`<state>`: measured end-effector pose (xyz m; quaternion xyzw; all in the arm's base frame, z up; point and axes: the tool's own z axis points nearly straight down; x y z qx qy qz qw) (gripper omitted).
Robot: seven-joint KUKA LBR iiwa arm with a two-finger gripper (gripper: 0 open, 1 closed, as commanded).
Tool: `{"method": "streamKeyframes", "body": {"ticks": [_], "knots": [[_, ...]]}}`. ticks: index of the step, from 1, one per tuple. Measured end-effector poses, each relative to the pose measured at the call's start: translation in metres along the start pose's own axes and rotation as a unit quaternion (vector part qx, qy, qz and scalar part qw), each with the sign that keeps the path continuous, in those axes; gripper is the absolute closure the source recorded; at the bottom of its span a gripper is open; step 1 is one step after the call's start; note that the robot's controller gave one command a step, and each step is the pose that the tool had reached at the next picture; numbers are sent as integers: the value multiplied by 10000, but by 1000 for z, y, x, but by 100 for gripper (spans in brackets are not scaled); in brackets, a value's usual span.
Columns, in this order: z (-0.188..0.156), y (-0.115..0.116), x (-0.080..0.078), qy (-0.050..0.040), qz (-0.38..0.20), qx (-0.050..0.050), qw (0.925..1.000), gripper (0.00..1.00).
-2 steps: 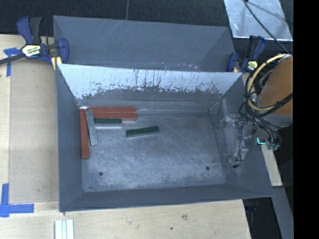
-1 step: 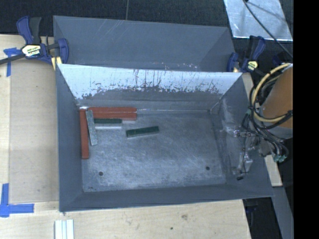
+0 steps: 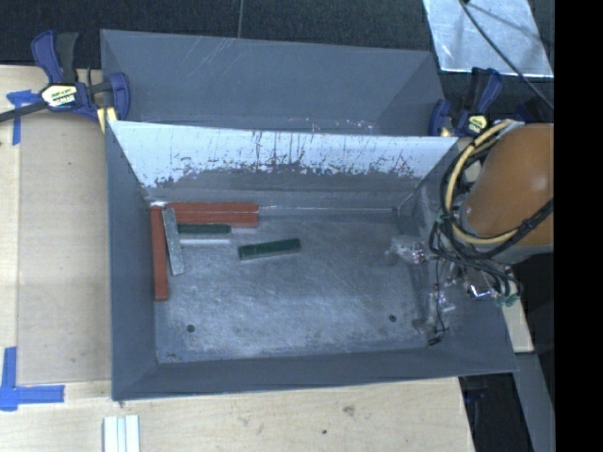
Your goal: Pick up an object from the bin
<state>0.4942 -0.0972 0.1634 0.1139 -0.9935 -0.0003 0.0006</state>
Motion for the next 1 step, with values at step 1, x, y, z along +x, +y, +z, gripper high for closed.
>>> {"method": "streamKeyframes", "body": {"ticks": [1], "knots": [[-41,74,-39,-55,-407,1,9992,0]]}}
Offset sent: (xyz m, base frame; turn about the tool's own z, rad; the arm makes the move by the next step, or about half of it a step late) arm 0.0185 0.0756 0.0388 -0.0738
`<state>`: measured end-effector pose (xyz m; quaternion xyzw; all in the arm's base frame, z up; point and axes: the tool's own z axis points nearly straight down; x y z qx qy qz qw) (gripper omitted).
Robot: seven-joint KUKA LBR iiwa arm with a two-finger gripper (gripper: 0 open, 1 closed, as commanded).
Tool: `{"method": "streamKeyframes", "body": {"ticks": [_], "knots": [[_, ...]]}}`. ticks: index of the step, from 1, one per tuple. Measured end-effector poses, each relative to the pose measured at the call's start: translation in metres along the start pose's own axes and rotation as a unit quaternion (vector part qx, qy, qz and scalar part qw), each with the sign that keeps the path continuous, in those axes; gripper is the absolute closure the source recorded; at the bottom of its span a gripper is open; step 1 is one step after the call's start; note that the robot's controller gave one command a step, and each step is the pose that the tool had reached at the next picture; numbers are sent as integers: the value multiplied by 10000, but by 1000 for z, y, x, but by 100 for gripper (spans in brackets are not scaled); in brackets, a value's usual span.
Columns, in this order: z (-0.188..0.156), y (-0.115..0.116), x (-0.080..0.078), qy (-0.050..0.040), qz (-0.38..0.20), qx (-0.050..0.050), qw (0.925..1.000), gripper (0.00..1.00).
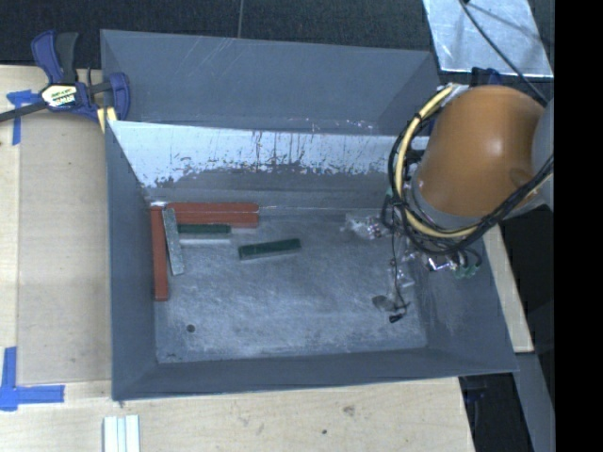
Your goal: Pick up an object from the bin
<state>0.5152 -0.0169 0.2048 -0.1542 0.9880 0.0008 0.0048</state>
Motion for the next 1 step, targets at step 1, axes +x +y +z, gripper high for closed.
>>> {"method": "streamKeyframes", "body": {"ticks": [1], "knots": [[27,33,-58,19,716,-5,9974,0]]}}
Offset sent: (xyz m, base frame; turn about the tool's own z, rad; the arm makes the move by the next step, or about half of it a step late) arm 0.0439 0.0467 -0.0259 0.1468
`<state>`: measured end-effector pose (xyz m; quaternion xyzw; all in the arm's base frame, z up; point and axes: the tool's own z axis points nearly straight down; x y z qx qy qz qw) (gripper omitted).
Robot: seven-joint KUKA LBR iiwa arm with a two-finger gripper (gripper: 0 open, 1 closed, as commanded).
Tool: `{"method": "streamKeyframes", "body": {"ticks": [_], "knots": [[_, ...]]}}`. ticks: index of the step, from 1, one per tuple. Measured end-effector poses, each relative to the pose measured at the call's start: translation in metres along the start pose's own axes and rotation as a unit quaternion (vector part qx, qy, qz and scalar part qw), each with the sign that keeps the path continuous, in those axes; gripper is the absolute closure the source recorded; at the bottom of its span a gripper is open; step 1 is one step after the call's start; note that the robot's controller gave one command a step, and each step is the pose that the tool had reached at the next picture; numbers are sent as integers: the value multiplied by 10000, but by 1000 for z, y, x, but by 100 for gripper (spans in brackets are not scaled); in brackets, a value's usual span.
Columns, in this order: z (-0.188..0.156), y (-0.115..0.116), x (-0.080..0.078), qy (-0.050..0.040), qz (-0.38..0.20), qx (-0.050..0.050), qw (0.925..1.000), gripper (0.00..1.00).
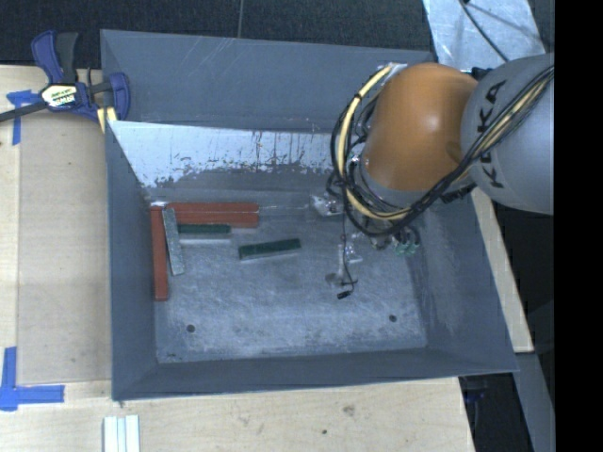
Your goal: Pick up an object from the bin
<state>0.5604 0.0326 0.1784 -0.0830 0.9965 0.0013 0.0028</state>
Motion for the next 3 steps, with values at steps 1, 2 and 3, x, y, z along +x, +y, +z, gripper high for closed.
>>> {"method": "streamKeyframes", "body": {"ticks": [1,2,3], "knots": [[112,2,-62,18,-853,6,9964,0],[107,2,-63,-13,-849,12,9964,100],[-73,15,-44,-18,-3516,18,9361,100]]}}
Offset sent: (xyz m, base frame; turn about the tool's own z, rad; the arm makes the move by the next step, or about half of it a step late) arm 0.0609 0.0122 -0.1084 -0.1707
